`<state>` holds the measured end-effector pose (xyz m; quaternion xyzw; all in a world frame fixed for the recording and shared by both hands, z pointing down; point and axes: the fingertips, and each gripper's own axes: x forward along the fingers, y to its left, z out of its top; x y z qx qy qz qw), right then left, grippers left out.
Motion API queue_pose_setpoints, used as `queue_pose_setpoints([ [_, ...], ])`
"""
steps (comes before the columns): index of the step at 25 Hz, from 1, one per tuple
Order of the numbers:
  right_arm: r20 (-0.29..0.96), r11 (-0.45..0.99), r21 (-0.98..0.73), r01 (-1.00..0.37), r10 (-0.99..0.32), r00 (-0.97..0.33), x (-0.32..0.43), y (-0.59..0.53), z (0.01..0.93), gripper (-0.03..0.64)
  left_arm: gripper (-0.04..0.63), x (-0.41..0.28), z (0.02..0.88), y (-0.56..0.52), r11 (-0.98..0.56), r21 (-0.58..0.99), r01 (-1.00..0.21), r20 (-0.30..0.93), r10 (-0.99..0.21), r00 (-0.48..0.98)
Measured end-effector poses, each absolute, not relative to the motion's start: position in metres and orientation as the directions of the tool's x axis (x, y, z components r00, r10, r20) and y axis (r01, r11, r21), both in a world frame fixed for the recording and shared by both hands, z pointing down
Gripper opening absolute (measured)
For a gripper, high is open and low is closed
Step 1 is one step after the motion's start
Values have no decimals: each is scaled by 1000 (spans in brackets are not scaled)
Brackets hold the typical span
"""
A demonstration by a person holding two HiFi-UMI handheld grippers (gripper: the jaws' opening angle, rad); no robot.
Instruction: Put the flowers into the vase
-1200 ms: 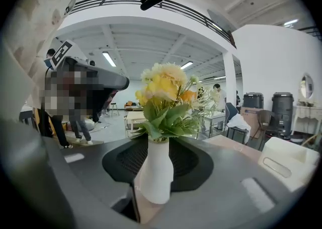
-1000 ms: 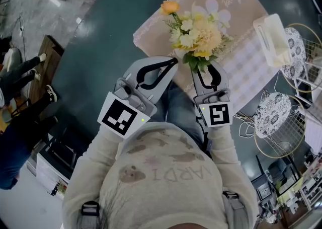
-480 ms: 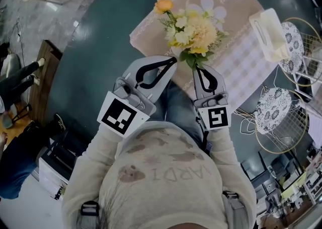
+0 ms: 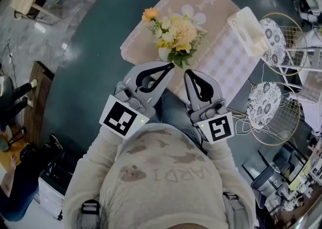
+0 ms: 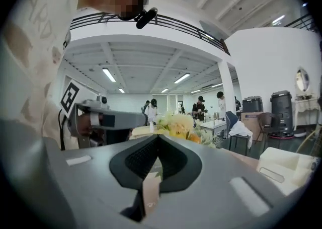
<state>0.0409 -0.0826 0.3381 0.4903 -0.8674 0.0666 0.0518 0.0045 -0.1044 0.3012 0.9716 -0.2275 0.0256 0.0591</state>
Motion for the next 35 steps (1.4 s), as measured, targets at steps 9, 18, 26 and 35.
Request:
queue_pose_setpoints([
  [9,55,576,-27,-817,-815,-577,31,-66,267,26,2,14,263,-81,-912,0,-411,44,-411,911],
  [18,-11,620,-31,-784,-785,-620,42,-38,240,26,2,22,239,-52,-879,-35,-476,13,-477,879],
  [26,-12,648,-36,-760,-761,-648,41,-15,240,26,1,27,229,-28,-852,0,-524,-21,-524,851],
  [35,-41,659,-51,-750,-752,-658,39,-2,233,26,1,24,219,-16,-834,12,-552,-43,-552,833],
])
